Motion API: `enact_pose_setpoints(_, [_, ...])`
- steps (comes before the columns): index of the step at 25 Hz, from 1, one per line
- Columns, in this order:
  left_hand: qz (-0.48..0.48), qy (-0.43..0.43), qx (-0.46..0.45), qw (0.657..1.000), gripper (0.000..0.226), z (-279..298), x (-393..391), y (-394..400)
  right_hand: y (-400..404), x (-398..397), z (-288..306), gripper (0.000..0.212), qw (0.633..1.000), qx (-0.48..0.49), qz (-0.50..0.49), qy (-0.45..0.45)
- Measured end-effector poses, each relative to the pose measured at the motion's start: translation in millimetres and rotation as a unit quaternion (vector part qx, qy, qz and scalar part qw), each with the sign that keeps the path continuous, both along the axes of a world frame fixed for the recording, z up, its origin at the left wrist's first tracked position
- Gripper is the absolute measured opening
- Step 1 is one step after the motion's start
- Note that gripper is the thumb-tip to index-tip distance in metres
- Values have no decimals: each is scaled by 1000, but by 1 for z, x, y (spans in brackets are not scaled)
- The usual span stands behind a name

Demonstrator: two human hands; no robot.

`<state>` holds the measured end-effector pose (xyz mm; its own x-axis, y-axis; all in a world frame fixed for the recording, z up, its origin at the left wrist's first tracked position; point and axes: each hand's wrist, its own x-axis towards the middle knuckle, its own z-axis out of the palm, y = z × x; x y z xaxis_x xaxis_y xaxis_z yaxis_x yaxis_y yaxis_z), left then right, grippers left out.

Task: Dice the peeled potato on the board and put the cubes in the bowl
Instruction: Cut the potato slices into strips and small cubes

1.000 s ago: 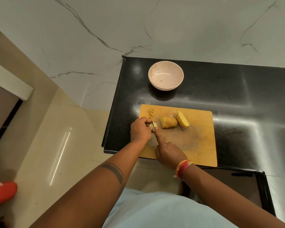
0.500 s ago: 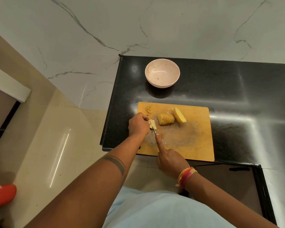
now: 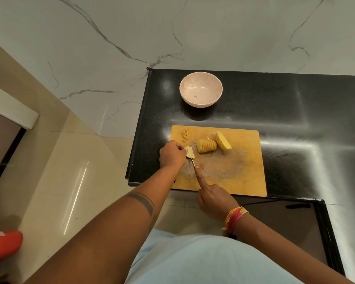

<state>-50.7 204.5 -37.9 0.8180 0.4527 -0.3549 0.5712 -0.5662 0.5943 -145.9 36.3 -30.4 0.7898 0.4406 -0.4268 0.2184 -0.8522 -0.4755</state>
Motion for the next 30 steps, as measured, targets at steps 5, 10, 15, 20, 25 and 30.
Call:
enact_pose_setpoints(5, [2,8,1,1000,8,-1,1,2,-5,-9,6,78,1000,6,7,-3])
enact_pose_setpoints(10, [0,16,0,1000,11,1,2,5,4,2,14,79,998,41,-26,-28])
enact_pose_setpoints(15, [4,18,1,1000,10,2,2,5,24,31,13,78,998,43,-38,0])
enact_pose_setpoints(20, [7,12,7,1000,11,2,2,5,36,44,7,76,998,44,-41,15])
enact_pose_setpoints(25, [17,17,0,1000,10,3,4,5,37,48,7,75,998,42,-41,26])
enact_pose_setpoints(30, [49,18,-6,999,10,1,4,1,39,42,4,76,997,50,-52,26])
